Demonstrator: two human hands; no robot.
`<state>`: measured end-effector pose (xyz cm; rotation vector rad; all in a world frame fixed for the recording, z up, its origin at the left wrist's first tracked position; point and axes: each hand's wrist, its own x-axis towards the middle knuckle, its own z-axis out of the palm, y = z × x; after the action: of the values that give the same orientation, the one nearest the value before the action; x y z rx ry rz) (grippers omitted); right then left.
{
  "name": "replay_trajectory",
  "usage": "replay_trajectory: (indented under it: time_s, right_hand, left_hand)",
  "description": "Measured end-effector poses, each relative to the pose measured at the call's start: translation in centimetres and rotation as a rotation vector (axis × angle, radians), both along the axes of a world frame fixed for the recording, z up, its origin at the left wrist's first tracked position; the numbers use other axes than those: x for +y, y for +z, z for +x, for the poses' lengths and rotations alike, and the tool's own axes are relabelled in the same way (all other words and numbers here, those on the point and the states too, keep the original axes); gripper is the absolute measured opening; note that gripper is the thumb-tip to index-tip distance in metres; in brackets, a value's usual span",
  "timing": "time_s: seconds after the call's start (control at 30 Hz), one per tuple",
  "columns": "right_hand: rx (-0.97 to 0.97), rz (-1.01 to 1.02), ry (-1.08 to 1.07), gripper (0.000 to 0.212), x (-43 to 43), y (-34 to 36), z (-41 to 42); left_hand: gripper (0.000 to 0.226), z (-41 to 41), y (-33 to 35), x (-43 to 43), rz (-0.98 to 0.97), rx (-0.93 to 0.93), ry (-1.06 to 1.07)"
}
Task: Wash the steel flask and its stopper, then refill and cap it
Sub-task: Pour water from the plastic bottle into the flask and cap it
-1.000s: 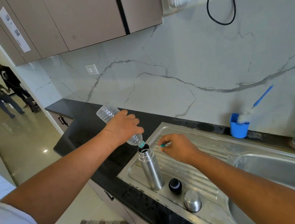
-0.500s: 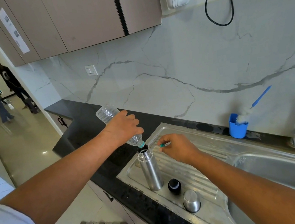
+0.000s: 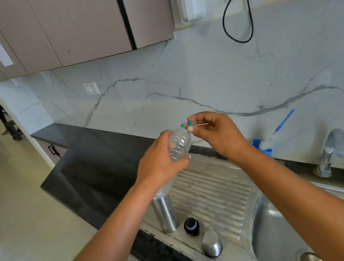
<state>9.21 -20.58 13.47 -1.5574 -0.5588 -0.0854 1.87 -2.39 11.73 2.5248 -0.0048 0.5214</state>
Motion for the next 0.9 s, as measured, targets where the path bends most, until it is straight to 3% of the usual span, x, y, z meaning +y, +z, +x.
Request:
replay_trajectory:
  time_s: [0.13, 0.3, 0.47, 0.63, 0.77, 0.83, 0.9]
  right_hand:
    - [-0.051, -0.136, 0.04, 0.024, -3.1, 1.1, 0.5]
    - [-0.048, -0.404, 0.131, 0.028, -7.3, 1.7, 1.1]
    - [0.006, -0.567, 0.142, 0.027, -10.1, 1.8, 1.3]
    - [0.032, -0.794, -0.067, 0.024, -10.5, 1.2, 1.3]
    - [0.166, -0.991, -0.221, 0.046, -9.0, -0.8, 2.0]
    - [0.29, -0.963, -0.236, 0.047, -8.5, -1.7, 2.4]
    - [0.486, -0.81, -0.238, 0.046, -8.5, -2.0, 2.6]
  left_hand:
    - [0.068, 0.9, -1.3, -3.1, -0.265, 0.019, -0.099]
    - [0.078, 2.1, -3.8, -5.9, -0.369, 0.13, -0.219]
    - [0.065, 3.0, -5.0, -7.9, -0.465, 0.228, -0.323]
    - [0.068, 4.4, -6.2, -9.8, -0.252, 0.175, -0.249]
    - [0.073, 5.0, -7.3, -10.6, 0.107, 0.042, -0.104]
    - [0.074, 5.2, -8.1, -11.0, 0.224, -0.005, -0.057]
    - [0.074, 5.3, -9.1, -11.4, 0.283, -0.031, -0.025]
